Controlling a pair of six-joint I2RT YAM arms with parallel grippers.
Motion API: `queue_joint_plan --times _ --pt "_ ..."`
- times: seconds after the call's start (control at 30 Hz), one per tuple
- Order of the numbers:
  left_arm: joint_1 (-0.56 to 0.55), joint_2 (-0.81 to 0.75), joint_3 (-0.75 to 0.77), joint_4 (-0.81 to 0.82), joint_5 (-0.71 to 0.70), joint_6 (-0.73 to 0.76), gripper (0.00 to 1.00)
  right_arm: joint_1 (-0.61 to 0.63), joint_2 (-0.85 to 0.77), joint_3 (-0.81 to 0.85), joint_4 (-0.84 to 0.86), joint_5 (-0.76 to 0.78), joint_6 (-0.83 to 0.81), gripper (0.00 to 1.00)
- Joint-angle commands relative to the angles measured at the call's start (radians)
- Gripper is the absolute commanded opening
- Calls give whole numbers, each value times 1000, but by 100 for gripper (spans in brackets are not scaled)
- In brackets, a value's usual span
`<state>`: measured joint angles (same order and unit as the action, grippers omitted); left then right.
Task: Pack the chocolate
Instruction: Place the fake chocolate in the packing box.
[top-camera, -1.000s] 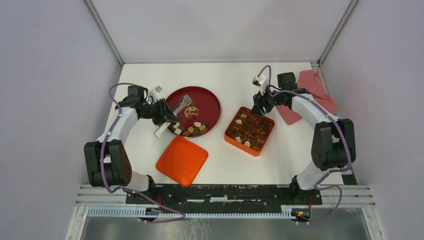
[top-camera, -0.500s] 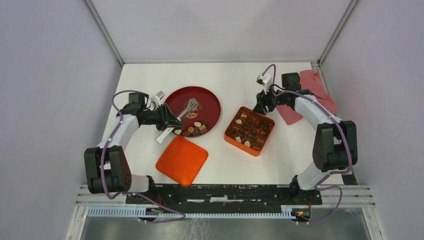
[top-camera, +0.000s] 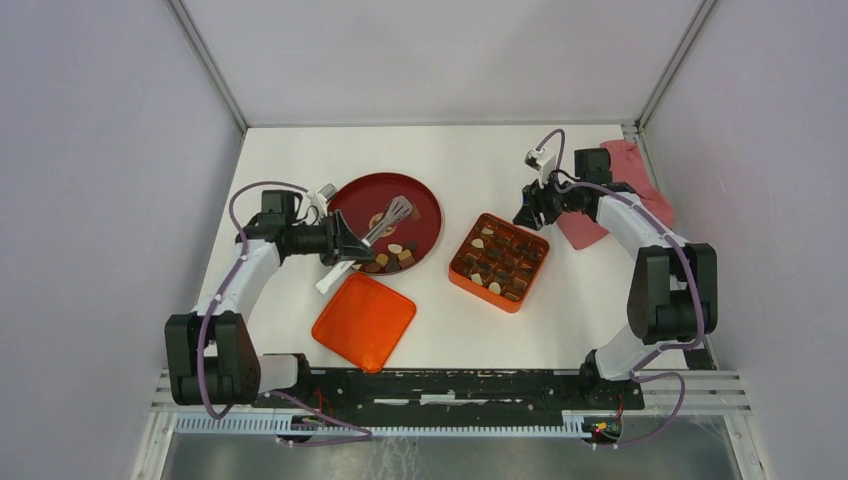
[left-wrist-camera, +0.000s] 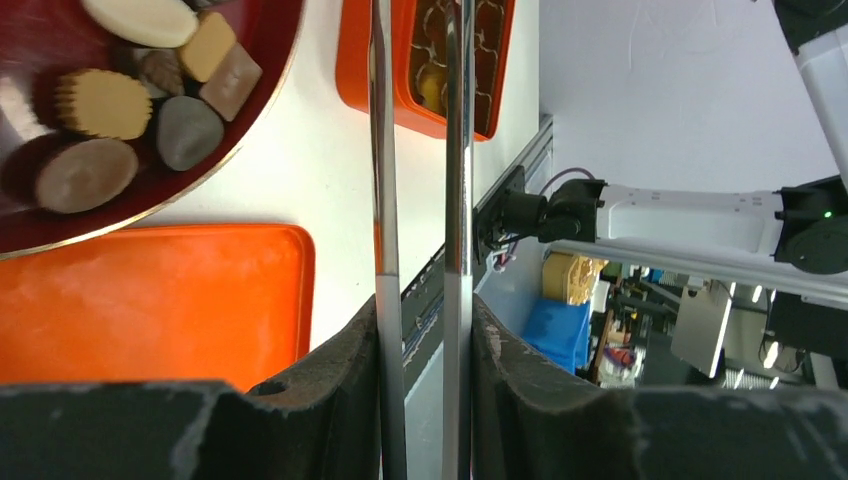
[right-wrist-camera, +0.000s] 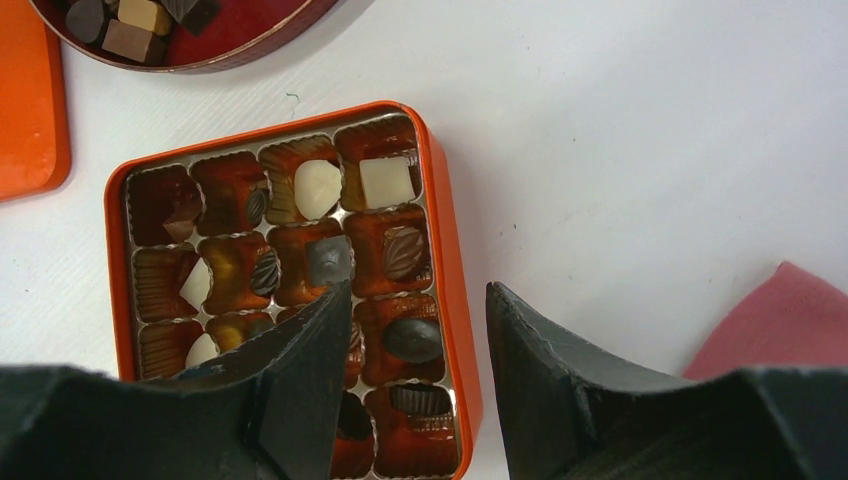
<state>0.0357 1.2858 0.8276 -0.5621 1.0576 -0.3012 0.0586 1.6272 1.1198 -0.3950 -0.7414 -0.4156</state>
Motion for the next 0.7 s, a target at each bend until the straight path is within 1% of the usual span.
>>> queue_joint_plan --times 0.0,0.13,0.23,0.33,0.37,0.43,0.53,0.67 --pt "-106 -38 20 100 45 -95 2 -24 -46 -18 48 -23 18 57" --pt "-228 -35 40 181 -10 -176 2 -40 -48 -22 55 -24 27 57" --pt "-324 -24 39 274 -49 -245 2 -53 -48 -28 68 -27 39 57" --pt "-418 7 41 355 -83 -297 2 -52 -47 -32 72 -29 44 57" --pt "-445 20 42 383 -92 -314 2 -79 -49 -34 74 -30 47 57" --pt "-487 49 50 424 -107 -335 2 -85 -52 -39 79 -32 50 57" --pt "-544 103 83 455 -124 -347 2 -91 -56 -45 87 -34 55 57" --pt "-632 196 140 442 -150 -329 2 -99 -56 -47 90 -36 60 57"
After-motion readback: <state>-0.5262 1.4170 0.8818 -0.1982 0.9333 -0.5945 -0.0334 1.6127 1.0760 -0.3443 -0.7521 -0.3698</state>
